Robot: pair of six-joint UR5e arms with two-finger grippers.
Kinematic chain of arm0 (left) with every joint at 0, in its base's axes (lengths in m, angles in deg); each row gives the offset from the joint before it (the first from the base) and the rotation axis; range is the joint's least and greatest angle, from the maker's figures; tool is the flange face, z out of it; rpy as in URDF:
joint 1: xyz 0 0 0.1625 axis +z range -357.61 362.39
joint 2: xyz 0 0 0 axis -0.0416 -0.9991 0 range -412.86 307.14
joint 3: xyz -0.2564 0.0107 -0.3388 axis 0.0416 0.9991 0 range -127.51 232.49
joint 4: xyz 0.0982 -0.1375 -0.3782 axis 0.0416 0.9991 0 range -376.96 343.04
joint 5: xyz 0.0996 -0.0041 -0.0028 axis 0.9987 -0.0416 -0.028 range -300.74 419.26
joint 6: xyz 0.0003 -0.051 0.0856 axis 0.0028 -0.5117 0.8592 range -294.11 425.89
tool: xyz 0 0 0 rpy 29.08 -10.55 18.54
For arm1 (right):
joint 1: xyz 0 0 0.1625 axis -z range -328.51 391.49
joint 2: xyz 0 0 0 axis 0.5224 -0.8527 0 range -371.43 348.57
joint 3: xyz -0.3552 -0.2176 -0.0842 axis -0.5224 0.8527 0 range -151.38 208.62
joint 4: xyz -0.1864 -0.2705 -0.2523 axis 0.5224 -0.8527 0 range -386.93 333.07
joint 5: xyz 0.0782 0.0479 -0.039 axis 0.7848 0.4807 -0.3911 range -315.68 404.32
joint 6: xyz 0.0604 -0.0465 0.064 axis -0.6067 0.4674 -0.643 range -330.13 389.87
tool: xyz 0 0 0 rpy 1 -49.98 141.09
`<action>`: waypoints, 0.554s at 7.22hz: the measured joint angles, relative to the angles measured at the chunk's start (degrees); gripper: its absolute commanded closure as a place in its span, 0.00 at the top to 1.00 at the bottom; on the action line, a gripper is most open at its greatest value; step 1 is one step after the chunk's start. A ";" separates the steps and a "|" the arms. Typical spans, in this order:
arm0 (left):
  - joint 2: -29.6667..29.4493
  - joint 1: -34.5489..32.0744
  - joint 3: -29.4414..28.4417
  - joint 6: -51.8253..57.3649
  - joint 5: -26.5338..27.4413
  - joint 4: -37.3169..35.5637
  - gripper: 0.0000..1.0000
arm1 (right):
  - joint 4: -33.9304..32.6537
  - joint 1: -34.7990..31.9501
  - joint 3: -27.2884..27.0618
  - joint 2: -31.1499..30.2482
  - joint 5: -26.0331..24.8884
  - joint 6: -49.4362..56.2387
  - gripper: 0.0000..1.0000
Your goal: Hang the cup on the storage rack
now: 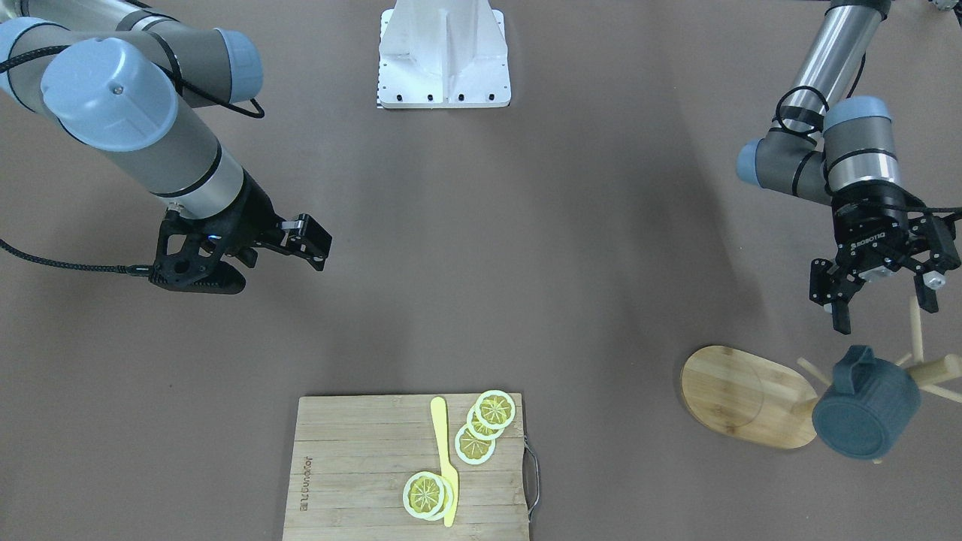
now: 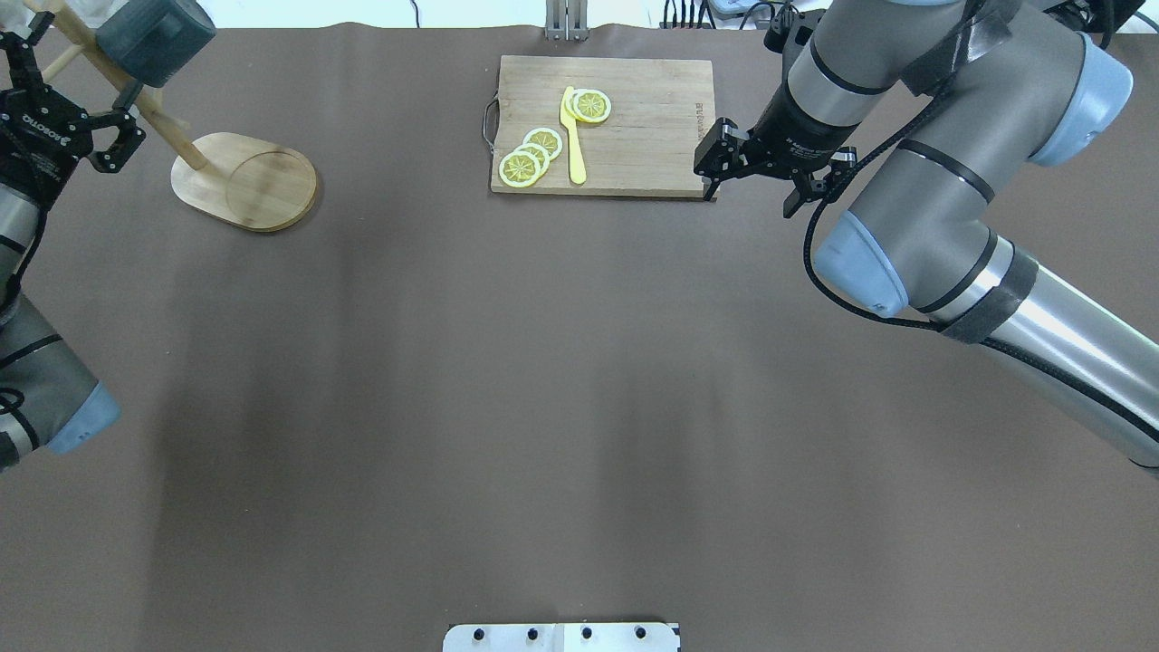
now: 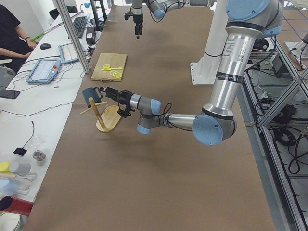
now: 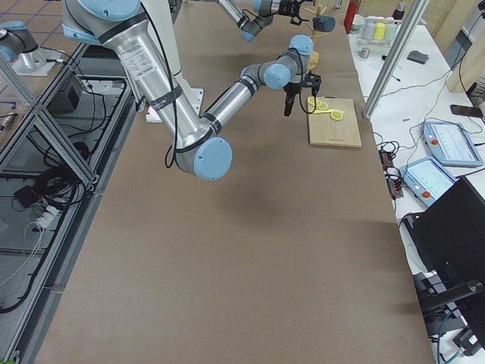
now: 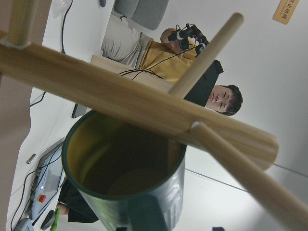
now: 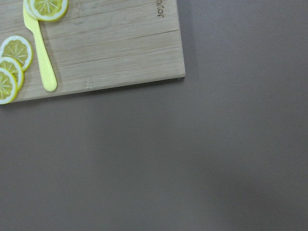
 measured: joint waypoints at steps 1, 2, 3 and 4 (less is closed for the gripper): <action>2.60 0.03 2.77 0.02 0.02 0.08 0.98 | 0.00 0.00 -0.09 -0.03 0.00 0.00 1.00; 4.92 0.05 6.05 0.55 -0.03 0.17 0.98 | 0.00 0.00 -0.24 -0.13 0.02 0.00 1.00; 6.21 0.05 9.91 2.80 0.00 0.23 0.98 | 0.00 0.00 -0.33 -0.21 0.06 0.00 1.00; 6.74 0.05 14.69 6.98 0.20 0.22 0.98 | 0.00 -0.02 -0.35 -0.30 0.10 0.00 1.00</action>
